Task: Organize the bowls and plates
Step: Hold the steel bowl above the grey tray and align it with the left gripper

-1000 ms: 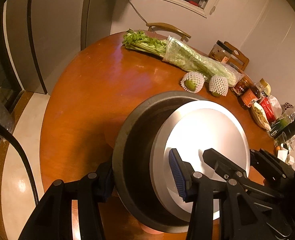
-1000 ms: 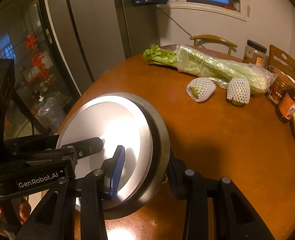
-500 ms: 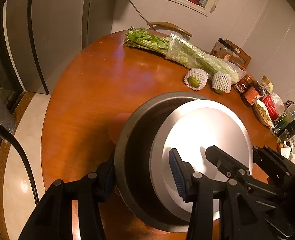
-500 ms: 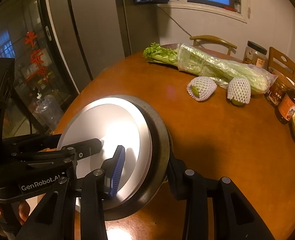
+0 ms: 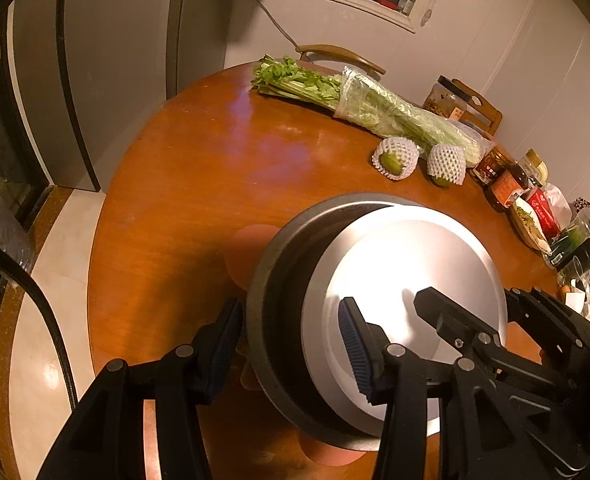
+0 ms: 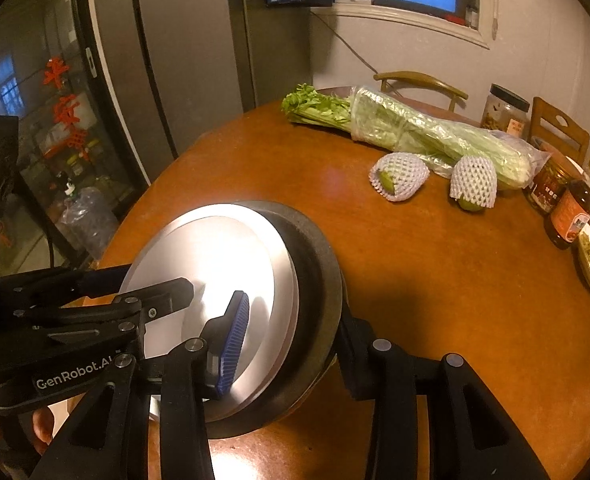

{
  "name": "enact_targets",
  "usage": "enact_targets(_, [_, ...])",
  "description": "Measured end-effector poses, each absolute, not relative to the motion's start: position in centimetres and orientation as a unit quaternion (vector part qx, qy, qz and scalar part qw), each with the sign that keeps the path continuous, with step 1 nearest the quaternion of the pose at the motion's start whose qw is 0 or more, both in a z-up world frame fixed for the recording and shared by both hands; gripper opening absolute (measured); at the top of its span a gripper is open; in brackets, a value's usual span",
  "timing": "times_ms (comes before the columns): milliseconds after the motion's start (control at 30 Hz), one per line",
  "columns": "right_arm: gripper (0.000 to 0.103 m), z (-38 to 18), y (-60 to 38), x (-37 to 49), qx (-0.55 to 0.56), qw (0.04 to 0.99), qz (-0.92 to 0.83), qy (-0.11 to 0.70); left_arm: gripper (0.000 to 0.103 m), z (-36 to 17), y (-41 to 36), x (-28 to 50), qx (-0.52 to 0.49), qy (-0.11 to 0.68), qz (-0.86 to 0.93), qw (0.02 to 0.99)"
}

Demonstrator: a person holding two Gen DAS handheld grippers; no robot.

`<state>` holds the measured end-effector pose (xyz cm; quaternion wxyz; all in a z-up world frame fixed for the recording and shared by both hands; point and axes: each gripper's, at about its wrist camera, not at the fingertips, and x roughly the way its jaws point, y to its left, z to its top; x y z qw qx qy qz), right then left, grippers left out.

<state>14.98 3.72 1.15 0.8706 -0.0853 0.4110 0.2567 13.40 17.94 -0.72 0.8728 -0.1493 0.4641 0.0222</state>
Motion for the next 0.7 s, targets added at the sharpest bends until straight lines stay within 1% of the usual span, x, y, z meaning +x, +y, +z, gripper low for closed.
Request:
enact_targets(433, [0.043, 1.40, 3.55, 14.62, -0.097, 0.875, 0.248, 0.404, 0.051, -0.22, 18.01, 12.78, -0.144, 0.459, 0.028, 0.876])
enact_targets(533, [0.050, 1.64, 3.41, 14.42, -0.099, 0.879, 0.243, 0.398, 0.053, -0.20, 18.00, 12.70, -0.146, 0.460, 0.029, 0.875])
enact_targets(700, [0.055, 2.12, 3.15, 14.24, -0.102, 0.884, 0.239, 0.387, 0.055, 0.11, 17.97, 12.51, -0.144, 0.457, 0.033, 0.877])
